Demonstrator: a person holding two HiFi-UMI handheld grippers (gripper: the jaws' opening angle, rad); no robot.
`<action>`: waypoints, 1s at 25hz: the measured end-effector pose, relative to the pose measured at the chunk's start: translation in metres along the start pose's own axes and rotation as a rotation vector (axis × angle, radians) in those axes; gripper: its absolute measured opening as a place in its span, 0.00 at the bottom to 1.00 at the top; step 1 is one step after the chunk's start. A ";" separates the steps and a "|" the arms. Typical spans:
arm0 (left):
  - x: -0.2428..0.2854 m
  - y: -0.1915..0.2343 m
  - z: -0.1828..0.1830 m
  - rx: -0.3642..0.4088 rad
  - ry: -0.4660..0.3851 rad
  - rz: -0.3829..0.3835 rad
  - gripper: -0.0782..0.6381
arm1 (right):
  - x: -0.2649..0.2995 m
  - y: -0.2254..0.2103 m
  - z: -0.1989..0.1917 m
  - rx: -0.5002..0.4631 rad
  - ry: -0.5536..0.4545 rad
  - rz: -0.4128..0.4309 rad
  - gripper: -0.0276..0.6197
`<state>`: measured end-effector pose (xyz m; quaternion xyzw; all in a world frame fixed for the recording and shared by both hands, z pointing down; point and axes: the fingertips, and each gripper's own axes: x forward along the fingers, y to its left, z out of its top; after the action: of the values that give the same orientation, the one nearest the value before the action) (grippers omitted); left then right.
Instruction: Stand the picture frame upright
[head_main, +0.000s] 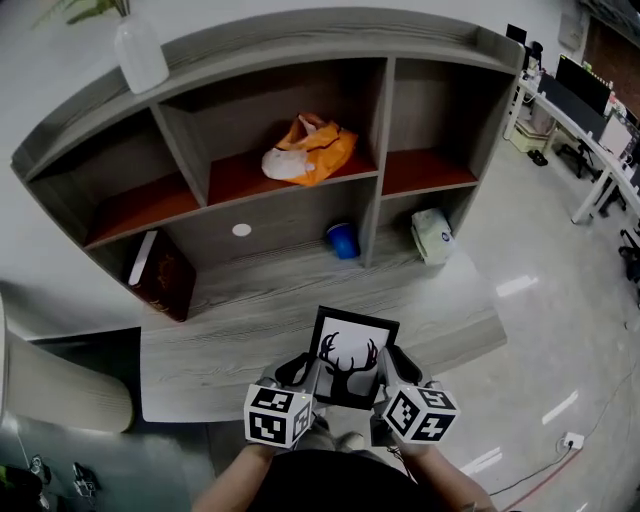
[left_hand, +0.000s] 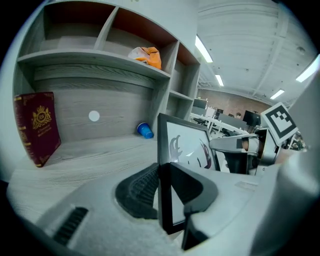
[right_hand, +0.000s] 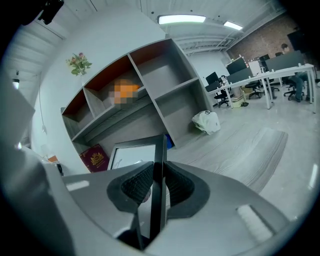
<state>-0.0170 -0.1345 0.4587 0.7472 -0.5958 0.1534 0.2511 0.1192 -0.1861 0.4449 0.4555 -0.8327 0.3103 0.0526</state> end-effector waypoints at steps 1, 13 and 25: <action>-0.002 0.002 0.001 -0.002 -0.003 0.008 0.21 | 0.002 0.003 0.001 -0.002 0.001 0.008 0.15; 0.003 0.034 0.019 -0.057 -0.050 0.040 0.21 | 0.040 0.028 0.025 -0.051 -0.001 0.059 0.15; 0.027 0.073 0.044 -0.076 -0.086 0.071 0.21 | 0.093 0.041 0.046 -0.093 0.020 0.095 0.15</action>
<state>-0.0842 -0.1928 0.4502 0.7214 -0.6378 0.1072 0.2478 0.0416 -0.2634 0.4237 0.4095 -0.8663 0.2781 0.0673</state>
